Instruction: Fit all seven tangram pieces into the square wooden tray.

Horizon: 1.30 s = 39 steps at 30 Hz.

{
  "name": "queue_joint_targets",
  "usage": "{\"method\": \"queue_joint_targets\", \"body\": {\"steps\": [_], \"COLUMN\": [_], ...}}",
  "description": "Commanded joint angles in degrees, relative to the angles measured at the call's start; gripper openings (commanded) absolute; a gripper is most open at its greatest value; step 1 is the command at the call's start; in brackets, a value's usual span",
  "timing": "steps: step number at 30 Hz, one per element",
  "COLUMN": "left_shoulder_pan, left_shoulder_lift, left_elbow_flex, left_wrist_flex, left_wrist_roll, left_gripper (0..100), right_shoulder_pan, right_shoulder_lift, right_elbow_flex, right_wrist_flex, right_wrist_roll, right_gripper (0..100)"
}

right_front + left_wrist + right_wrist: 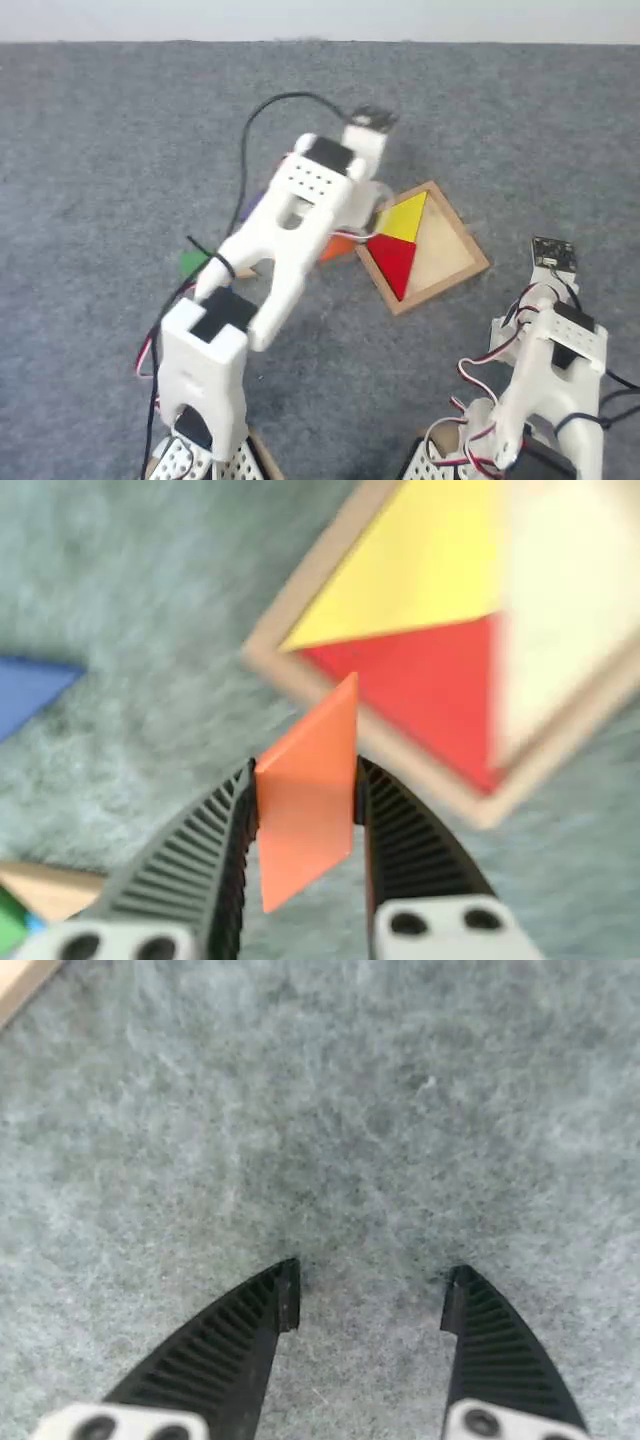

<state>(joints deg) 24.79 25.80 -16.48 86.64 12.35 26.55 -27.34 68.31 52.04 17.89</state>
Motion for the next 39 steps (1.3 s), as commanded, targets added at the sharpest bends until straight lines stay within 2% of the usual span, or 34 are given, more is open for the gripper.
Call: {"method": "queue_joint_targets", "body": {"steps": [1,7,11,16,20,35,39], "left_shoulder_pan": [5.9,7.7,7.7,11.1,13.9,9.1,9.1], "left_shoulder_lift": [1.8,14.0,22.3,30.8,36.4,55.3,56.8], "left_elbow_flex": [-9.5,-21.7,-32.9,-47.4,-56.8,-78.9,-79.8], "left_wrist_flex": [1.1,-2.2,-2.1,-1.6,-1.0,1.6,1.1], "left_wrist_roll": [5.3,11.9,14.8,16.9,17.4,37.1,37.3], "left_gripper": [1,1,1,1,1,2,10], "right_shoulder_pan": [0.3,8.8,11.2,16.1,16.3,14.3,14.3], "right_shoulder_lift": [0.8,-4.4,-5.1,-5.2,-5.2,-5.2,-5.2], "right_elbow_flex": [0.0,0.4,0.3,0.0,0.0,0.4,0.4], "right_wrist_flex": [-1.2,-1.6,-1.9,-2.9,-3.1,-3.1,-3.0], "right_wrist_roll": [-0.6,-4.0,-4.4,-4.6,-4.6,-4.4,-4.2], "right_gripper": [25.0,24.9,25.1,25.1,25.1,25.1,25.1]}}
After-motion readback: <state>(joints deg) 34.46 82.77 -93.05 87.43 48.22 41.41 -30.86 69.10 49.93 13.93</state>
